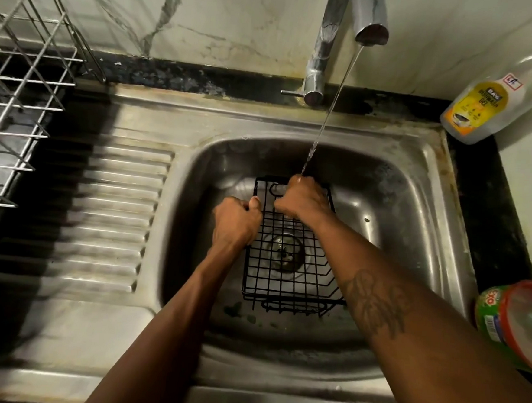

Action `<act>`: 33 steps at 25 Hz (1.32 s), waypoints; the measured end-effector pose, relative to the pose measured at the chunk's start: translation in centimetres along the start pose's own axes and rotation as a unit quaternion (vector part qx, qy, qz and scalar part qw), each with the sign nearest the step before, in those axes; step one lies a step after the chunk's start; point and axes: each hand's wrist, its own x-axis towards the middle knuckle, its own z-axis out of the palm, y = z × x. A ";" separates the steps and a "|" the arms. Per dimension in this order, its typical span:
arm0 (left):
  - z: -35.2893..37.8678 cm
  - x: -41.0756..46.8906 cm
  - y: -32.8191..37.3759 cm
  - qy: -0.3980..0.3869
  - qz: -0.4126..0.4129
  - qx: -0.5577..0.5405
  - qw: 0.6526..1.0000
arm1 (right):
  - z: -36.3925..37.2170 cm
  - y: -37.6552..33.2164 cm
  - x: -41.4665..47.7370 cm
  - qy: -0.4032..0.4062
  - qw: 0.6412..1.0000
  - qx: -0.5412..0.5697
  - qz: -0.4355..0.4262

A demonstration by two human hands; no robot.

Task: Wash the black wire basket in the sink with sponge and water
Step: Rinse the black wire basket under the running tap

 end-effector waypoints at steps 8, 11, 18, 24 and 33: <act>0.1 0.3 0.0 -0.004 0.000 0.001 1.000 | -0.4 -0.5 -0.2 -0.040 0.989 0.116 0.076; 0.2 -0.1 0.4 -0.010 -0.005 -0.005 1.000 | -0.5 0.2 0.0 0.022 0.996 0.064 0.063; -0.4 -0.2 0.4 0.008 0.012 0.011 1.000 | -0.5 -2.5 -0.7 -0.008 0.999 0.051 -0.013; 0.2 0.0 0.1 -0.010 -0.011 -0.013 1.000 | -1.5 -0.9 -1.1 0.036 0.999 -0.025 0.006; -0.1 0.0 0.0 0.021 0.008 -0.002 1.000 | 0.2 1.3 -0.5 0.014 0.998 0.020 -0.054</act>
